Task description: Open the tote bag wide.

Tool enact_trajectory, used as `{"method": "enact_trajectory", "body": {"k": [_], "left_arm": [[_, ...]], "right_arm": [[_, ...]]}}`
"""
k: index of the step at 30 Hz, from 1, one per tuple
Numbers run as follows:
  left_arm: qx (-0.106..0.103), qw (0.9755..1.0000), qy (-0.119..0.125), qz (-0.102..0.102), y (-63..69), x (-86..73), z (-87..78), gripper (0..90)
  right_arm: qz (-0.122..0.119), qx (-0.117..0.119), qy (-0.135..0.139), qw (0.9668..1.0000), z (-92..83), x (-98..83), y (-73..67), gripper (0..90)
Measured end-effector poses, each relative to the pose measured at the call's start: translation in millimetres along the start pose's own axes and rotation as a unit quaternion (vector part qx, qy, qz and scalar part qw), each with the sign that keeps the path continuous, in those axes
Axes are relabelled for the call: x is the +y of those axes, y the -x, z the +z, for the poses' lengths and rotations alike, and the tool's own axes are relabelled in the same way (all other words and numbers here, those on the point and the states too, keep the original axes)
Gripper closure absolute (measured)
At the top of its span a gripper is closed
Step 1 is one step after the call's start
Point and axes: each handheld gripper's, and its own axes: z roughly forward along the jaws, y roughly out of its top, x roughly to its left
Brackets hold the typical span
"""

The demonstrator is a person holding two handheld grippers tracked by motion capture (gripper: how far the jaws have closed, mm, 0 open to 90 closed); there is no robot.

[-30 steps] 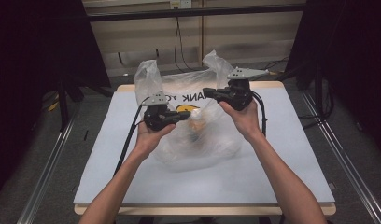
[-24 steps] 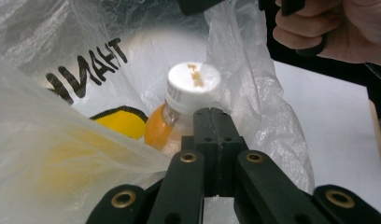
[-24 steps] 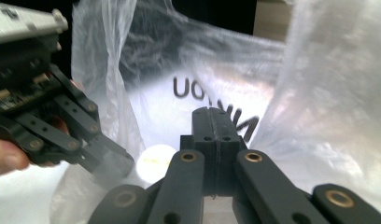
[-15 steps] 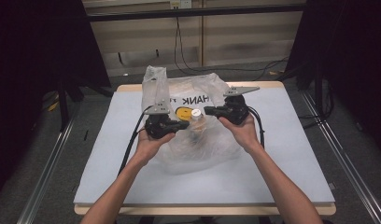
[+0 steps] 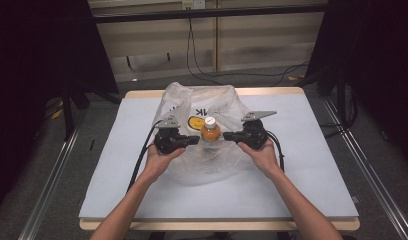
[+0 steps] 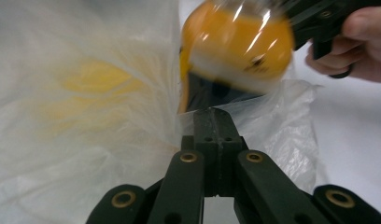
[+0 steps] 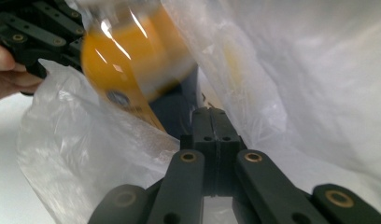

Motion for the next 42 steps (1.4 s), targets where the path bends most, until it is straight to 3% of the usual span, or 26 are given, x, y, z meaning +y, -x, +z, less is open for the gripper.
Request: {"method": "enact_trajectory", "body": {"k": [2,3,4,7,8,13,18,23,28,29,31,33,37,40,42], "left_arm": [[-0.002,1.0000,0.002,-0.004,-1.8,-2.3,1.1,90.0],[0.009,0.9999,-0.003,-0.006,-3.7,-4.8,1.8,90.0],[0.012,0.9998,-0.017,-0.003,-7.9,-9.2,3.1,90.0],[0.017,0.9995,-0.025,-0.001,-11.7,-14.4,5.1,90.0],[0.022,0.9990,-0.038,-0.006,-14.6,-19.2,7.5,90.0],[0.028,0.9976,-0.059,-0.024,-22.2,-34.2,14.5,90.0],[0.040,0.9953,-0.084,-0.028,-28.9,-41.7,15.7,90.0],[0.042,0.9945,-0.091,-0.030,-33.3,-47.5,11.7,90.0],[0.034,0.9947,-0.093,-0.025,-28.1,-55.5,-0.5,90.0],[0.034,0.9947,-0.093,-0.025,-28.1,-55.5,-0.5,90.0],[0.032,0.9941,-0.104,-0.005,-23.6,-57.6,-6.9,90.0],[0.036,0.9937,-0.106,-0.010,-16.5,-61.3,-12.2,90.0],[0.026,0.9958,-0.085,-0.019,-14.6,-67.2,-14.9,90.0],[0.027,0.9960,-0.083,-0.018,-13.4,-67.6,-15.9,90.0],[0.023,0.9969,-0.073,-0.020,-12.7,-66.3,-19.4,90.0]], "right_arm": [[0.002,0.000,-0.007,1.0000,2.0,-4.7,2.6,90.0],[0.002,-0.001,-0.011,0.9999,3.2,-7.6,3.9,90.0],[0.001,0.000,-0.013,0.9999,4.3,-10.0,5.1,90.0],[0.007,-0.001,-0.019,0.9998,6.6,-13.9,6.7,90.0],[0.002,-0.004,-0.037,0.9993,12.0,-18.9,7.6,90.0],[0.000,-0.004,-0.065,0.9979,18.5,-29.0,9.3,90.0],[-0.003,-0.009,-0.094,0.9955,19.9,-37.2,11.8,90.0],[0.002,-0.006,-0.104,0.9946,14.2,-44.2,15.7,90.0],[-0.012,-0.001,-0.121,0.9926,-1.7,-50.9,13.8,90.0],[-0.012,-0.001,-0.121,0.9926,-1.7,-50.9,13.8,90.0],[-0.017,-0.001,-0.122,0.9924,-9.1,-55.9,9.9,90.0],[-0.016,0.002,-0.122,0.9924,-11.9,-57.8,8.9,90.0],[-0.002,0.007,-0.105,0.9944,-17.5,-65.0,8.9,90.0],[-0.012,0.001,-0.104,0.9945,-17.3,-63.9,6.0,90.0],[-0.009,0.009,-0.076,0.9971,-21.5,-58.5,3.0,90.0]]}}
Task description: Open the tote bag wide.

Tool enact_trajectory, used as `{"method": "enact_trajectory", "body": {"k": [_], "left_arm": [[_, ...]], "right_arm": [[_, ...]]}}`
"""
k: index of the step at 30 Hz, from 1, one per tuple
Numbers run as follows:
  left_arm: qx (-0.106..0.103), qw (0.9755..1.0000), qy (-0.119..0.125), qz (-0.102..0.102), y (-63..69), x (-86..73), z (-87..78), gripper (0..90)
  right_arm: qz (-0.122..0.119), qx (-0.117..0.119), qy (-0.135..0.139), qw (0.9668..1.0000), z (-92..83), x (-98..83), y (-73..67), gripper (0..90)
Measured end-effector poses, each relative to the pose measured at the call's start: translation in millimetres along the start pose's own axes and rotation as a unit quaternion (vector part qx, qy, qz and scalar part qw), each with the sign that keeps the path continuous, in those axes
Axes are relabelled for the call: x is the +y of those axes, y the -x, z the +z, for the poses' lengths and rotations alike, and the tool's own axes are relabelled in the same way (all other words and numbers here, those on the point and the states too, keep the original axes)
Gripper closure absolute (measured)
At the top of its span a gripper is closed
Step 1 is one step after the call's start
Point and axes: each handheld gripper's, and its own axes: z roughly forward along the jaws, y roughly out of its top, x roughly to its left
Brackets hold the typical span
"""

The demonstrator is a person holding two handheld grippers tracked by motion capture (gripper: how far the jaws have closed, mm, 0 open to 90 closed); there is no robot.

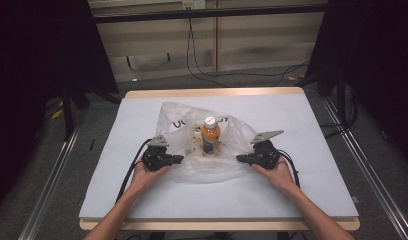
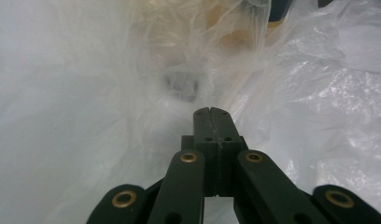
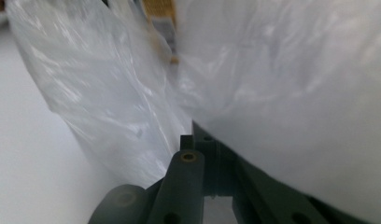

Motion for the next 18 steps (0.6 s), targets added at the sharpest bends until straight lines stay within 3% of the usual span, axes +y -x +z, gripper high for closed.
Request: {"method": "enact_trajectory", "body": {"k": [2,5,9,15,17,18], "left_arm": [[0.000,1.0000,0.006,-0.002,0.8,0.9,-1.5,90.0],[-0.008,0.9993,0.037,-0.003,4.7,6.6,-13.2,90.0],[-0.009,0.9980,0.062,0.002,10.4,13.3,-25.5,90.0],[-0.019,0.9950,0.098,0.005,16.8,25.2,-37.9,90.0],[-0.014,0.9927,0.118,0.020,19.4,36.1,-48.3,90.0],[-0.014,0.9927,0.118,0.020,19.4,36.1,-48.3,90.0]], "right_arm": [[0.002,0.006,0.015,0.9999,-3.6,2.3,-0.7,90.0],[0.000,0.013,0.053,0.9985,-20.3,10.8,-6.6,90.0],[-0.003,0.013,0.074,0.9972,-32.1,16.0,-10.5,90.0],[-0.002,0.013,0.116,0.9932,-56.0,30.5,-12.2,90.0],[-0.011,0.011,0.131,0.9913,-65.2,41.1,-14.3,90.0],[-0.012,0.010,0.134,0.9908,-66.8,44.2,-14.7,90.0]]}}
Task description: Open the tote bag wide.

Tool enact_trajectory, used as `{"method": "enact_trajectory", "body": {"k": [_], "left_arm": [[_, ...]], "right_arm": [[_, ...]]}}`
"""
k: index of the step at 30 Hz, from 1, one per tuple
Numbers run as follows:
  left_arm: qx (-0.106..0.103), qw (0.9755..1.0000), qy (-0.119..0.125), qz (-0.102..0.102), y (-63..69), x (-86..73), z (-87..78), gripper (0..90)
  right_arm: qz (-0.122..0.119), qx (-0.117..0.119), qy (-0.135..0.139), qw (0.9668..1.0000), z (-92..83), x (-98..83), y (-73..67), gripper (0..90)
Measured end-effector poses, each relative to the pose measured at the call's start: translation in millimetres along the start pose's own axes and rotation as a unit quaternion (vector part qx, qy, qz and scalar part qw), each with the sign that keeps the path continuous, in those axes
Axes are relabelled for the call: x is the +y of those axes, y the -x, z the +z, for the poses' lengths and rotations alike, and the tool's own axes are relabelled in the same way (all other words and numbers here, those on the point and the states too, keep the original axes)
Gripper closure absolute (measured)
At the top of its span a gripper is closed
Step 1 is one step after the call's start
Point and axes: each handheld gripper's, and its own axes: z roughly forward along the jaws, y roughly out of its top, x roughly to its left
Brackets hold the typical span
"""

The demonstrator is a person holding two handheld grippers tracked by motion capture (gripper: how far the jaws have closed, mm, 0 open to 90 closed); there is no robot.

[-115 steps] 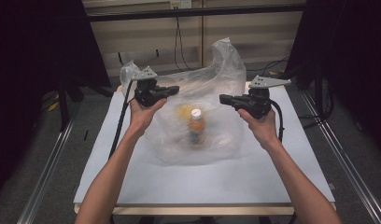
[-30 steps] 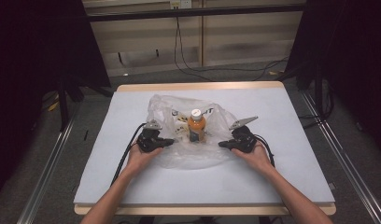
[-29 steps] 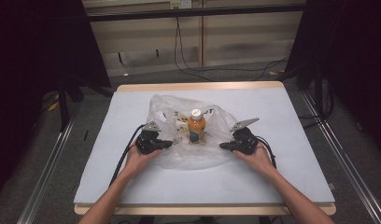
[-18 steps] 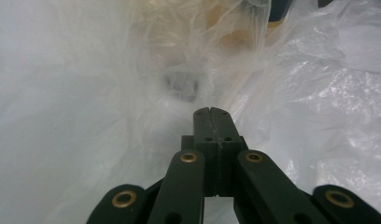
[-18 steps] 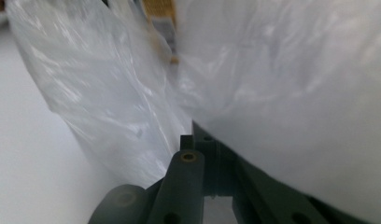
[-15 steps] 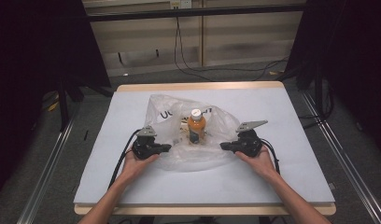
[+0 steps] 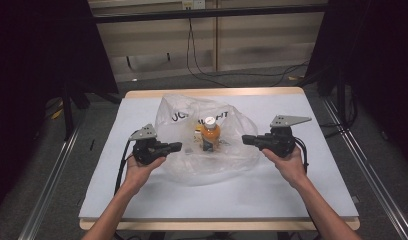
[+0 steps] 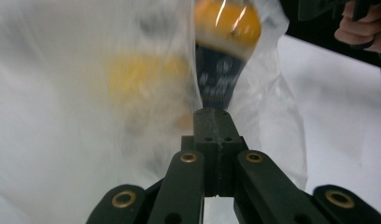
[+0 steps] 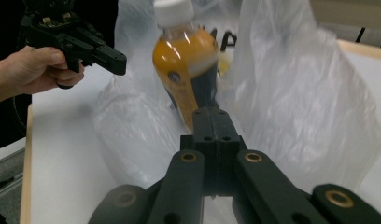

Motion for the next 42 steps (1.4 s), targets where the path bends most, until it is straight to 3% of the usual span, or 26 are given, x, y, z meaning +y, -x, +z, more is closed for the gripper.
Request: {"method": "enact_trajectory", "body": {"k": [6,8,11,12,13,15,16,17,19,20,23,24,27,30,33,36,37,41,42], "left_arm": [[0.009,0.9992,0.038,0.010,-4.3,32.8,-9.2,90.0],[0.015,0.9970,0.076,0.005,-12.8,49.1,-13.3,90.0],[0.012,0.9953,0.095,-0.010,-20.4,57.3,-11.6,90.0],[0.011,0.9953,0.096,-0.011,-23.7,61.4,-9.2,90.0],[0.015,0.9960,0.088,-0.006,-27.3,66.1,-5.9,90.0],[0.037,0.9964,0.076,-0.005,-35.5,73.3,2.0,90.0],[0.055,0.9962,0.067,-0.003,-40.2,75.5,6.0,90.0],[0.079,0.9956,0.050,0.002,-44.4,76.4,11.2,90.0],[0.088,0.9960,0.013,-0.002,-56.4,72.1,24.8,90.0],[0.094,0.9956,-0.001,-0.008,-61.6,67.6,31.1,90.0],[0.084,0.9951,-0.042,-0.030,-69.7,49.1,52.1,90.0],[0.071,0.9953,-0.057,-0.034,-71.3,42.8,59.4,90.0],[0.050,0.9918,-0.114,-0.030,-71.4,26.5,78.8,90.0],[0.058,0.9866,-0.151,-0.021,-68.8,10.0,93.3,90.0],[0.054,0.9851,-0.162,-0.022,-68.3,3.7,94.3,90.0],[0.060,0.9799,-0.190,-0.011,-67.6,-4.4,91.8,90.0],[0.051,0.9813,-0.185,-0.014,-68.2,-8.1,86.8,90.0],[0.053,0.9799,-0.192,-0.001,-66.1,-10.7,79.1,90.0],[0.053,0.9742,-0.217,0.030,-63.9,-10.3,72.9,90.0]], "right_arm": [[-0.014,0.000,0.016,0.9998,4.2,25.7,-1.7,90.0],[-0.028,0.001,0.018,0.9994,12.1,45.8,-1.2,90.0],[-0.029,0.002,0.017,0.9994,20.0,55.3,1.6,90.0],[-0.030,0.001,0.008,0.9995,29.8,62.2,5.8,90.0],[-0.030,0.001,0.008,0.9995,29.8,62.2,5.8,90.0],[-0.035,-0.004,-0.005,0.9994,45.9,69.1,10.2,90.0],[-0.035,-0.004,-0.005,0.9994,45.9,69.1,10.2,90.0],[-0.034,-0.002,-0.009,0.9994,51.4,70.0,11.9,90.0],[-0.034,-0.011,-0.020,0.9992,63.0,68.5,15.6,90.0],[-0.031,-0.020,-0.040,0.9985,75.1,63.0,22.2,90.0],[-0.024,-0.024,-0.059,0.9977,85.9,55.1,30.7,90.0],[-0.018,-0.028,-0.067,0.9972,90.1,50.8,34.9,90.0],[-0.010,-0.043,-0.095,0.9945,99.4,37.1,46.3,90.0],[0.003,-0.058,-0.128,0.9900,103.2,19.3,62.9,90.0],[0.009,-0.065,-0.138,0.9882,103.6,10.8,69.0,90.0],[0.021,-0.074,-0.161,0.9839,104.5,-6.0,77.9,90.0],[0.026,-0.071,-0.167,0.9830,104.4,-14.5,80.9,90.0],[0.025,-0.069,-0.175,0.9818,102.0,-22.0,81.9,90.0],[0.013,-0.070,-0.190,0.9793,99.8,-23.3,81.9,90.0]]}}
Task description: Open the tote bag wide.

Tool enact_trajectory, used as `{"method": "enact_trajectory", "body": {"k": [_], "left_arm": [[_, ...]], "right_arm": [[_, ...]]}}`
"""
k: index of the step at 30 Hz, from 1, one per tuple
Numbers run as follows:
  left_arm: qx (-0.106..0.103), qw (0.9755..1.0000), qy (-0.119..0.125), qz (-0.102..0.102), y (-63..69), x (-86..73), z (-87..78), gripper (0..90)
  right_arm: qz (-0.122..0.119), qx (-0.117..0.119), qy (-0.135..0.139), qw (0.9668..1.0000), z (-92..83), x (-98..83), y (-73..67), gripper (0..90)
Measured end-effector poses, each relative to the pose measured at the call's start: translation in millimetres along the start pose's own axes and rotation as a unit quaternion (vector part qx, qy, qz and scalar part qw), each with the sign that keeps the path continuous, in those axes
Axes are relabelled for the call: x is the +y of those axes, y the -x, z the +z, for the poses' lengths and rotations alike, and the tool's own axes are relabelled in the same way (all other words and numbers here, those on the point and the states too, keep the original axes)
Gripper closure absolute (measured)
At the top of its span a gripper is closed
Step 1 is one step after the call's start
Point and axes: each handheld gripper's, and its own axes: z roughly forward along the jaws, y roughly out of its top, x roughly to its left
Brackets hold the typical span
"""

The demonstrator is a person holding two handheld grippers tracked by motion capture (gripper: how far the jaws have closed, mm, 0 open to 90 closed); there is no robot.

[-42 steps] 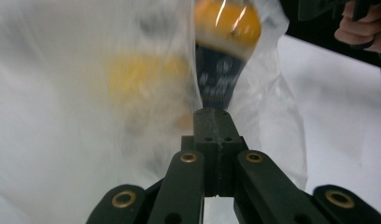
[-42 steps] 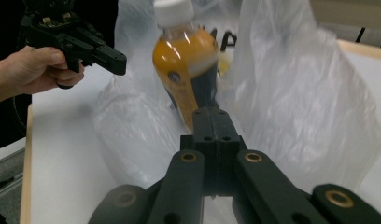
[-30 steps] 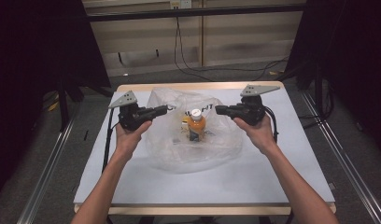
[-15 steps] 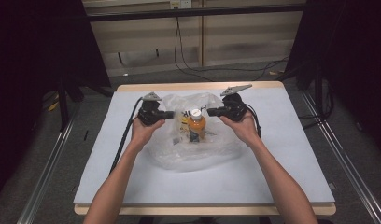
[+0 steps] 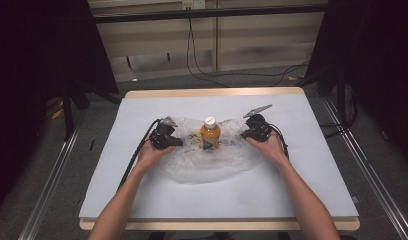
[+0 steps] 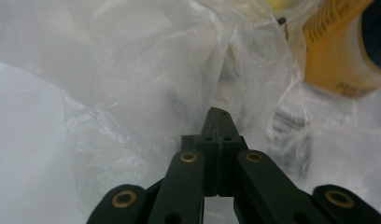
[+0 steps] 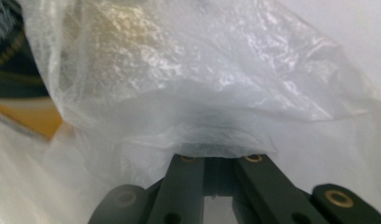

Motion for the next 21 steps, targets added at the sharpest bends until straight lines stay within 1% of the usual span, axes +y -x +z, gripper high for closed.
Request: {"method": "enact_trajectory", "body": {"k": [1,2,3,4,5,6,7,8,9,11,12,13,14,15,16,18,19,20,21], "left_arm": [[0.010,0.9999,-0.005,0.009,1.5,-1.6,-2.2,90.0],[0.010,0.9999,-0.005,0.009,1.5,-1.6,-2.2,90.0],[0.016,0.9998,0.005,-0.005,5.3,-3.9,-2.6,90.0],[0.022,0.9997,0.006,-0.001,7.0,-7.3,-5.7,90.0],[0.022,0.9997,0.006,-0.001,7.0,-7.3,-5.7,90.0],[0.023,0.9995,-0.013,0.016,5.3,-9.3,-10.6,90.0],[0.027,0.9993,-0.015,0.022,5.3,-11.0,-12.4,90.0],[0.028,0.9988,-0.027,0.030,4.8,-12.7,-15.9,90.0],[0.031,0.9985,-0.032,0.033,4.4,-13.9,-17.9,90.0],[0.029,0.9980,-0.043,0.036,2.2,-18.0,-23.2,90.0],[0.032,0.9979,-0.044,0.036,1.3,-20.5,-25.2,90.0],[0.034,0.9973,-0.049,0.044,0.0,-23.0,-27.9,90.0],[0.035,0.9970,-0.051,0.046,-0.7,-25.0,-30.0,90.0],[0.035,0.9976,-0.045,0.040,-0.5,-27.6,-31.1,90.0],[0.034,0.9974,-0.047,0.043,-1.1,-29.4,-32.9,90.0],[0.035,0.9963,-0.058,0.053,-2.5,-32.0,-37.1,90.0],[0.035,0.9958,-0.061,0.059,-1.9,-33.1,-38.6,90.0],[0.040,0.9953,-0.065,0.059,-0.7,-34.6,-40.5,90.0],[0.043,0.9947,-0.069,0.062,1.5,-35.0,-40.8,90.0]], "right_arm": [[-0.006,-0.004,-0.006,1.0000,-0.9,-0.5,-0.4,90.0],[-0.006,-0.004,-0.006,1.0000,-0.9,-0.5,-0.4,90.0],[-0.011,-0.008,-0.018,0.9997,-2.8,-1.0,-1.1,90.0],[-0.029,-0.009,-0.027,0.9992,-5.0,-3.0,-0.5,90.0],[-0.029,-0.009,-0.027,0.9992,-5.0,-3.0,-0.5,90.0],[-0.031,-0.009,-0.036,0.9988,-7.2,-3.3,-0.7,90.0],[-0.033,-0.011,-0.046,0.9984,-10.1,-4.0,-0.4,90.0],[-0.046,-0.014,-0.048,0.9977,-11.9,-4.8,2.0,90.0],[-0.049,-0.017,-0.055,0.9971,-15.0,-5.7,4.0,90.0],[-0.058,-0.027,-0.068,0.9957,-19.9,-7.4,7.3,90.0],[-0.061,-0.032,-0.075,0.9948,-23.2,-8.8,9.7,90.0],[-0.061,-0.033,-0.077,0.9946,-26.2,-10.9,12.7,90.0],[-0.058,-0.032,-0.081,0.9945,-29.9,-13.3,15.3,90.0],[-0.061,-0.029,-0.083,0.9942,-33.3,-15.8,18.7,90.0],[-0.063,-0.030,-0.086,0.9938,-37.0,-18.2,21.6,90.0],[-0.062,-0.028,-0.096,0.9930,-43.8,-22.9,25.3,90.0],[-0.069,-0.029,-0.098,0.9924,-46.3,-24.6,26.5,90.0],[-0.077,-0.032,-0.106,0.9908,-50.3,-27.2,26.4,90.0],[-0.079,-0.033,-0.108,0.9904,-51.4,-28.0,26.3,90.0]]}}
